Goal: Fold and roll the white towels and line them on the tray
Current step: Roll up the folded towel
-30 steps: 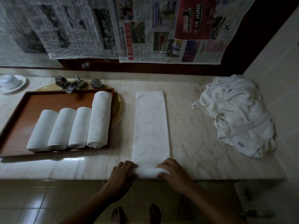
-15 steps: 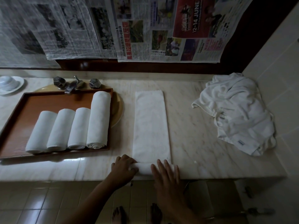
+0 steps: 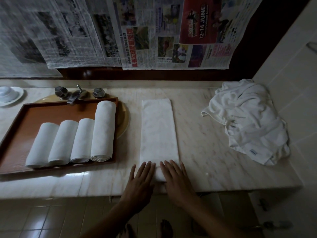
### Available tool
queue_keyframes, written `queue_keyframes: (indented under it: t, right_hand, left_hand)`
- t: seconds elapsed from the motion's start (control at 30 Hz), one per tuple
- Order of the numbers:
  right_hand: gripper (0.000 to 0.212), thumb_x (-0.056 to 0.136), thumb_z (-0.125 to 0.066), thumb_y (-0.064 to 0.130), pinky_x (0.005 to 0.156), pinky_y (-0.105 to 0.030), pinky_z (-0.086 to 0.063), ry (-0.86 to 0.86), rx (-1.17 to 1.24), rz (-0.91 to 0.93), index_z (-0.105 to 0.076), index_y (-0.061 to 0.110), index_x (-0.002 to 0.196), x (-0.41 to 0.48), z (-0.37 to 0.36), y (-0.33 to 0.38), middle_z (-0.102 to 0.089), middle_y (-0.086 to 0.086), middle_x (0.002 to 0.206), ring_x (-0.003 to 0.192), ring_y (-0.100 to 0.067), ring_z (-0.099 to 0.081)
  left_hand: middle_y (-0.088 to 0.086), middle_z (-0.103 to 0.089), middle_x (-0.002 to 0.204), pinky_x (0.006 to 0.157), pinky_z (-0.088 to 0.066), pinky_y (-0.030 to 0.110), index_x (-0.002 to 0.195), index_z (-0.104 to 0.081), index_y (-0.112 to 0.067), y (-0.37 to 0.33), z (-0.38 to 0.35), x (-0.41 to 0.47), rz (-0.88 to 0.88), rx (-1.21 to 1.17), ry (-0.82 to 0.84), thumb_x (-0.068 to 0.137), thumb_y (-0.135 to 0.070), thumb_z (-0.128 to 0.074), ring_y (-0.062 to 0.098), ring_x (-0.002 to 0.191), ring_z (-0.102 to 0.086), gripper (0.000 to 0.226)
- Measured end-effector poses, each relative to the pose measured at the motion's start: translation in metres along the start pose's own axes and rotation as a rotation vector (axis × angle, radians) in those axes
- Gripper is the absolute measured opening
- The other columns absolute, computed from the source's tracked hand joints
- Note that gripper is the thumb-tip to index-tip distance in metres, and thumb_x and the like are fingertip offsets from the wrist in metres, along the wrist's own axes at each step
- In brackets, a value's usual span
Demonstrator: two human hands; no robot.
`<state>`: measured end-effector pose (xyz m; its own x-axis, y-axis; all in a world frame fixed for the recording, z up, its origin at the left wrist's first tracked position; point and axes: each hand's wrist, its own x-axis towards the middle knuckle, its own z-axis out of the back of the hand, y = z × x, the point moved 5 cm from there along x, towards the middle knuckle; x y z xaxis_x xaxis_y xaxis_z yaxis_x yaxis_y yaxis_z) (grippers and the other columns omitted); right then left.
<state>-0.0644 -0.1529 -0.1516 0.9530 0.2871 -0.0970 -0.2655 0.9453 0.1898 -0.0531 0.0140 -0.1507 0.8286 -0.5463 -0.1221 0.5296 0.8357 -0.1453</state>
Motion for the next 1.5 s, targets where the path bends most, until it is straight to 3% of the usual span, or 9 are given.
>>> queue_keyframes:
  t: [0.1, 0.37, 0.67, 0.8, 0.93, 1.13, 1.3, 1.37, 1.5]
  right_hand:
    - [0.083, 0.091, -0.061, 0.039, 0.124, -0.052, -0.021, 0.012, 0.018, 0.014, -0.023, 0.018, 0.161, 0.013, 0.002, -0.007, -0.036, -0.006, 0.162, 0.147, -0.030, -0.036]
    - [0.073, 0.092, -0.068, 0.044, 0.104, -0.042, -0.052, 0.000, 0.092, 0.036, -0.039, 0.015, 0.153, -0.005, 0.005, -0.012, -0.053, -0.009, 0.144, 0.127, -0.027, -0.055]
    - [0.049, 0.092, -0.063, 0.050, 0.100, -0.033, -0.045, 0.083, 0.406, -0.024, -0.058, 0.022, 0.132, -0.028, 0.024, -0.009, -0.055, 0.004, 0.129, 0.118, -0.014, -0.050]
    - [0.044, 0.096, -0.048, 0.053, 0.100, -0.033, -0.042, 0.051, 0.383, -0.077, -0.061, 0.027, 0.130, -0.023, 0.026, -0.018, -0.051, 0.008, 0.127, 0.116, -0.012, -0.044]
    - [0.042, 0.101, -0.041, 0.055, 0.101, -0.035, -0.038, 0.073, 0.290, -0.152, -0.058, 0.034, 0.134, -0.016, 0.024, -0.018, -0.049, 0.011, 0.130, 0.117, -0.011, -0.041]
    - [0.037, 0.090, -0.061, 0.026, 0.094, -0.042, -0.054, -0.248, 0.110, -0.085, -0.067, 0.029, 0.126, -0.029, 0.030, 0.020, -0.063, 0.002, 0.126, 0.115, -0.022, -0.057]
    - [0.062, 0.086, -0.040, 0.019, 0.112, -0.055, -0.029, -0.238, -0.026, -0.068, -0.056, 0.020, 0.146, -0.038, 0.008, 0.037, -0.052, -0.010, 0.151, 0.141, -0.034, -0.046]
    - [0.062, 0.088, -0.037, 0.018, 0.112, -0.054, -0.028, -0.222, -0.013, -0.069, -0.054, 0.018, 0.148, -0.034, 0.006, 0.033, -0.049, -0.010, 0.154, 0.143, -0.033, -0.043]
    - [0.058, 0.094, -0.036, 0.023, 0.114, -0.052, -0.027, -0.191, 0.020, -0.035, -0.052, 0.019, 0.150, -0.025, 0.007, 0.026, -0.046, -0.007, 0.157, 0.146, -0.030, -0.040]
  left_hand:
    - [0.008, -0.038, 0.162, 0.119, -0.035, 0.051, 0.159, -0.028, -0.014, 0.014, 0.007, 0.012, -0.043, -0.051, 0.019, 0.103, -0.050, -0.033, 0.026, 0.147, -0.040, 0.067]
    - [-0.004, -0.039, 0.150, 0.108, -0.040, 0.032, 0.156, -0.030, -0.025, 0.022, 0.013, 0.001, -0.092, -0.170, 0.006, 0.098, -0.054, -0.038, 0.012, 0.129, -0.042, 0.065]
    - [-0.016, -0.040, 0.138, 0.101, -0.032, 0.023, 0.148, -0.036, -0.032, 0.025, 0.004, -0.028, -0.061, -0.393, 0.046, 0.094, -0.059, -0.038, -0.001, 0.117, -0.036, 0.060]
    - [-0.026, -0.043, 0.117, 0.083, -0.037, 0.023, 0.118, -0.040, -0.044, 0.031, 0.009, -0.023, 0.022, -0.552, 0.021, 0.094, -0.051, -0.055, -0.005, 0.099, -0.042, 0.029]
    - [-0.020, -0.046, 0.114, 0.082, -0.036, 0.022, 0.112, -0.049, -0.040, 0.036, 0.014, -0.013, 0.178, -0.634, -0.003, 0.082, -0.068, -0.048, 0.001, 0.101, -0.042, 0.041]
    - [-0.014, -0.048, 0.119, 0.094, -0.042, 0.034, 0.103, -0.052, -0.046, 0.050, 0.005, 0.008, 0.244, -0.504, 0.118, 0.077, -0.074, -0.039, 0.012, 0.110, -0.041, 0.040]
    - [-0.006, -0.048, 0.131, 0.098, -0.040, 0.034, 0.131, -0.058, -0.030, 0.040, 0.030, 0.005, 0.257, -0.393, -0.034, 0.087, -0.069, -0.044, 0.018, 0.120, -0.046, 0.060]
    - [0.000, -0.050, 0.142, 0.105, -0.042, 0.038, 0.140, -0.051, -0.025, 0.023, 0.032, -0.007, 0.187, -0.301, -0.200, 0.096, -0.056, -0.040, 0.021, 0.129, -0.048, 0.055]
    - [0.009, -0.040, 0.160, 0.116, -0.026, 0.047, 0.154, -0.037, -0.016, -0.010, 0.008, -0.020, 0.003, -0.132, -0.242, 0.099, -0.042, -0.042, 0.029, 0.150, -0.034, 0.062]
